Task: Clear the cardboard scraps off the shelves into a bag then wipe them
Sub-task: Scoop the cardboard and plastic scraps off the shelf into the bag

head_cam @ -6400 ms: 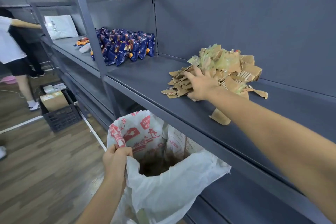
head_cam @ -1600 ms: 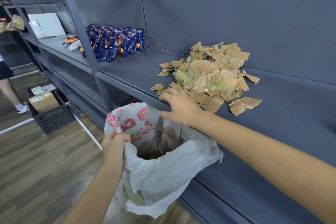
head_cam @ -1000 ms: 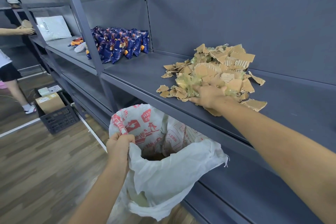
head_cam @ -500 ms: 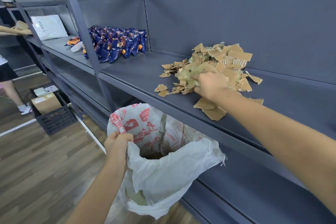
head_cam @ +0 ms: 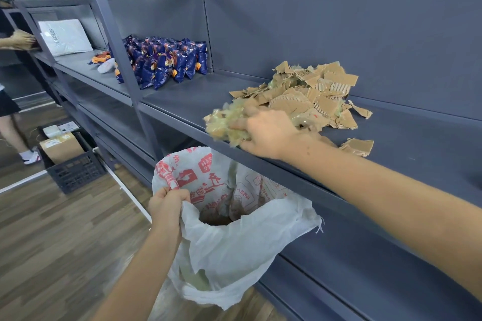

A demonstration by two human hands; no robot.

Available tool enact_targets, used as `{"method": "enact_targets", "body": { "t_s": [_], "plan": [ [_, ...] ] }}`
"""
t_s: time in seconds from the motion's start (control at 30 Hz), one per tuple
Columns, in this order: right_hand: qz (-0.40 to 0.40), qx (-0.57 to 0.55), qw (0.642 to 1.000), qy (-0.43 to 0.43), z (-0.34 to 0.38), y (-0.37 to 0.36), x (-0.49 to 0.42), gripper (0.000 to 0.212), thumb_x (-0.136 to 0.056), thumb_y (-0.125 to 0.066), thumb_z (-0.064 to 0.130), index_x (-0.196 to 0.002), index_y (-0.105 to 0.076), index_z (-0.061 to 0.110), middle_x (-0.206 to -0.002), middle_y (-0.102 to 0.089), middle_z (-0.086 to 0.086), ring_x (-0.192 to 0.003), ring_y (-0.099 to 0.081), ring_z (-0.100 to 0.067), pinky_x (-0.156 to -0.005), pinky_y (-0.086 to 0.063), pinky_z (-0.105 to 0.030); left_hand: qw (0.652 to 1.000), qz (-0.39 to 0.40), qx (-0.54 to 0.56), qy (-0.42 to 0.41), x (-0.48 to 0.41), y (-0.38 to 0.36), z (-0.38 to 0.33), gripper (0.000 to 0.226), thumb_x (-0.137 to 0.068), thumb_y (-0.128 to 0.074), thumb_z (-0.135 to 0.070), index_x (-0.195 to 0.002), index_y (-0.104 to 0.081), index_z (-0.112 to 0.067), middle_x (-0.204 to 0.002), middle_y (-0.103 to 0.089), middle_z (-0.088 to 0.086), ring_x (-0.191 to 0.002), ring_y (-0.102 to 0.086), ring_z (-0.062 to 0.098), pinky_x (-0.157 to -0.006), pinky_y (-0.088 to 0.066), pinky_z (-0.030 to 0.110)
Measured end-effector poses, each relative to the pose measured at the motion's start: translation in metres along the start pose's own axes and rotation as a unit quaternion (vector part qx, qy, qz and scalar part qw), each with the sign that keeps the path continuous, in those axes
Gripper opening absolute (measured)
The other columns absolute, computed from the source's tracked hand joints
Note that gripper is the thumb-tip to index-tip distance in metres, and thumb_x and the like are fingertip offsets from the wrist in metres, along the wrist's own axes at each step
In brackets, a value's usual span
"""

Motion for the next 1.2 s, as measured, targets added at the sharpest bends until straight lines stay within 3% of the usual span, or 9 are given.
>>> {"method": "enact_targets", "body": {
  "t_s": [0.2, 0.4, 0.6, 0.73, 0.83, 0.9, 1.0, 1.1, 1.2],
  "plan": [
    [0.017, -0.064, 0.995, 0.080, 0.057, -0.005, 0.014, 0.044, -0.091, -0.047, 0.031, -0.135, -0.048, 0.029, -0.128, -0.051, -0.005, -0.114, -0.054, -0.024, -0.082, -0.045, -0.033, 1.000, 0.007, 0.020, 0.005, 0.002, 0.001, 0.000, 0.035, -0.080, -0.046, 0.013, -0.055, -0.036, -0.009, -0.061, -0.033, 0.004, -0.056, -0.034, 0.016, -0.050, -0.026, 0.023],
    [0.107, -0.180, 0.976, 0.051, 0.065, -0.047, 0.014, 0.042, -0.090, -0.050, 0.031, -0.131, -0.043, 0.023, -0.104, -0.059, -0.003, -0.091, -0.058, -0.022, -0.058, -0.036, -0.025, 1.000, 0.005, 0.011, 0.002, 0.006, 0.003, -0.002, 0.029, -0.081, -0.047, 0.010, -0.065, -0.046, -0.015, -0.073, -0.045, 0.003, -0.067, -0.044, 0.016, -0.056, -0.038, 0.024],
    [0.214, -0.249, 0.944, 0.012, 0.065, -0.079, 0.023, 0.061, -0.090, -0.054, 0.037, -0.136, -0.023, 0.010, -0.101, -0.054, -0.004, -0.089, -0.056, -0.020, -0.069, -0.049, -0.032, 1.000, 0.004, -0.002, 0.011, 0.005, 0.004, 0.001, 0.026, -0.077, -0.048, 0.011, -0.065, -0.044, -0.011, -0.070, -0.041, 0.004, -0.062, -0.042, 0.015, -0.055, -0.038, 0.024],
    [0.239, -0.268, 0.933, 0.006, 0.067, -0.089, 0.028, 0.068, -0.091, -0.052, 0.041, -0.140, -0.014, 0.012, -0.117, -0.048, -0.007, -0.100, -0.051, -0.021, -0.079, -0.050, -0.032, 1.000, -0.016, -0.009, 0.015, 0.004, 0.005, 0.002, 0.027, -0.079, -0.050, 0.009, -0.065, -0.044, -0.013, -0.069, -0.042, 0.004, -0.062, -0.042, 0.014, -0.052, -0.035, 0.022],
    [0.252, -0.315, 0.915, -0.001, 0.072, -0.090, 0.029, 0.075, -0.093, -0.050, 0.041, -0.146, -0.005, 0.013, -0.137, -0.041, -0.007, -0.123, -0.046, -0.026, -0.094, -0.046, -0.034, 0.999, -0.032, -0.024, 0.023, 0.004, 0.004, 0.000, 0.032, -0.082, -0.053, 0.008, -0.064, -0.041, -0.016, -0.070, -0.041, 0.002, -0.062, -0.040, 0.013, -0.051, -0.033, 0.021],
    [0.283, -0.304, 0.910, 0.016, 0.077, -0.091, 0.032, 0.065, -0.097, -0.043, 0.041, -0.146, -0.016, 0.009, -0.137, -0.044, -0.010, -0.125, -0.046, -0.026, -0.093, -0.043, -0.031, 0.999, -0.034, -0.033, 0.024, 0.005, 0.003, -0.001, 0.033, -0.083, -0.052, 0.008, -0.064, -0.040, -0.016, -0.069, -0.041, 0.003, -0.062, -0.039, 0.014, -0.050, -0.031, 0.021],
    [0.288, -0.266, 0.919, 0.047, 0.084, -0.093, 0.034, 0.050, -0.100, -0.030, 0.041, -0.115, -0.058, 0.002, -0.123, -0.051, -0.014, -0.117, -0.044, -0.024, -0.095, -0.036, -0.034, 0.999, -0.016, -0.029, 0.015, 0.003, 0.003, 0.000, 0.029, -0.081, -0.050, 0.010, -0.066, -0.044, -0.014, -0.071, -0.044, 0.003, -0.063, -0.042, 0.014, -0.052, -0.035, 0.022],
    [0.226, -0.274, 0.934, 0.045, 0.083, -0.091, 0.026, 0.039, -0.101, -0.033, 0.020, -0.083, -0.059, -0.002, -0.096, -0.054, -0.015, -0.098, -0.047, -0.025, -0.094, -0.042, -0.038, 1.000, -0.001, -0.016, 0.014, 0.002, 0.005, 0.002, 0.024, -0.076, -0.047, 0.012, -0.065, -0.043, -0.008, -0.067, -0.041, 0.005, -0.060, -0.041, 0.016, -0.051, -0.036, 0.023],
    [0.164, -0.279, 0.946, 0.034, 0.076, -0.088, 0.019, 0.017, -0.092, -0.045, 0.001, -0.100, -0.058, 0.008, -0.101, -0.053, -0.008, -0.093, -0.050, -0.022, -0.079, -0.044, -0.024, 1.000, -0.002, -0.015, 0.011, 0.001, 0.005, 0.001, 0.023, -0.077, -0.047, 0.012, -0.065, -0.043, -0.008, -0.066, -0.041, 0.005, -0.059, -0.040, 0.016, -0.051, -0.037, 0.024]
  ]
}}
Point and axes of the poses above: each hand's wrist, its own x-axis away from the middle knuckle, its own y-axis out of the back of the hand, z = x × y, the point moved 9 cm from there along -x, towards the middle knuckle
